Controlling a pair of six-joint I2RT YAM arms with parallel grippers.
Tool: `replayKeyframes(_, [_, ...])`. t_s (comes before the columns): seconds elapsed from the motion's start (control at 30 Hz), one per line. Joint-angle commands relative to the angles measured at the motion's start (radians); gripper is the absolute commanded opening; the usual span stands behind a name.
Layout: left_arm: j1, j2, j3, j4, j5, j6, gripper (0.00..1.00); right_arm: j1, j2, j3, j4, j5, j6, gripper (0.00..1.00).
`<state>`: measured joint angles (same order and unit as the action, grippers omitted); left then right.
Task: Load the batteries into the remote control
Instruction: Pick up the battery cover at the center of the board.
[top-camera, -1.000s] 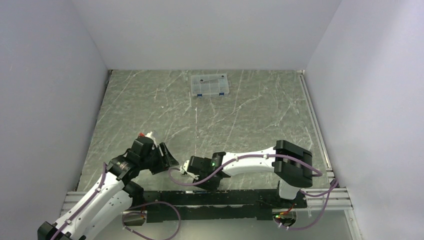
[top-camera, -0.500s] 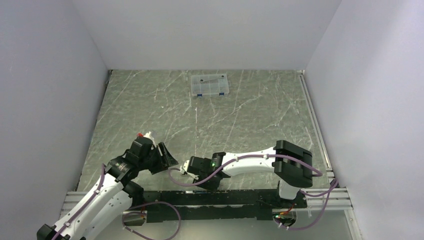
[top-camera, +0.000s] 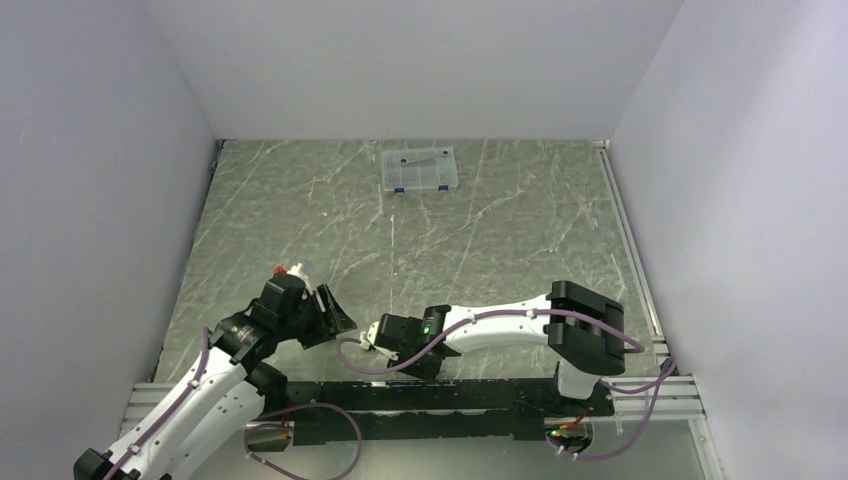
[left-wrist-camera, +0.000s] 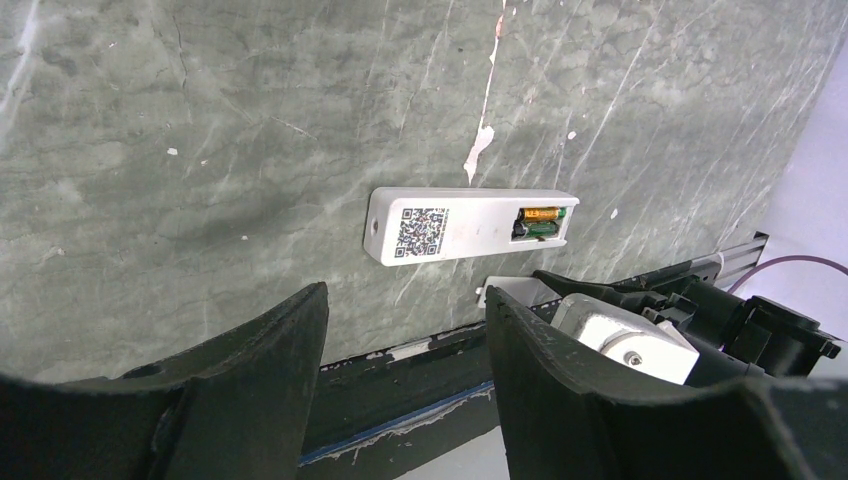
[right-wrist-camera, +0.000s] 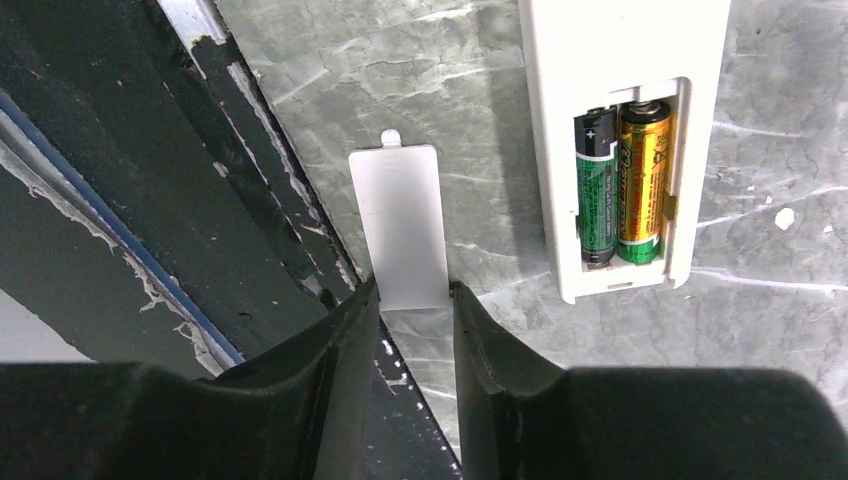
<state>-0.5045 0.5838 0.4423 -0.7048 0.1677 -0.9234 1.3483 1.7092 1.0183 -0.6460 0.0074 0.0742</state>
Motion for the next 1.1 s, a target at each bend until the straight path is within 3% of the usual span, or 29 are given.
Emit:
replayKeyframes(0.0, [0.004, -0.01, 0.037, 0.007, -0.007, -0.005, 0.65, 0.0, 0.011, 0.02, -0.033, 0.043, -0.019, 0.32])
replayKeyframes(0.37, [0.003, -0.009, 0.038, 0.01, -0.003, 0.0, 0.65, 0.0, -0.018, 0.037, -0.037, 0.058, -0.014, 0.19])
replayKeyframes(1.07, [0.004, 0.009, 0.038, 0.027, 0.014, 0.011, 0.65, -0.009, -0.107, 0.118, -0.143, 0.094, -0.13, 0.16])
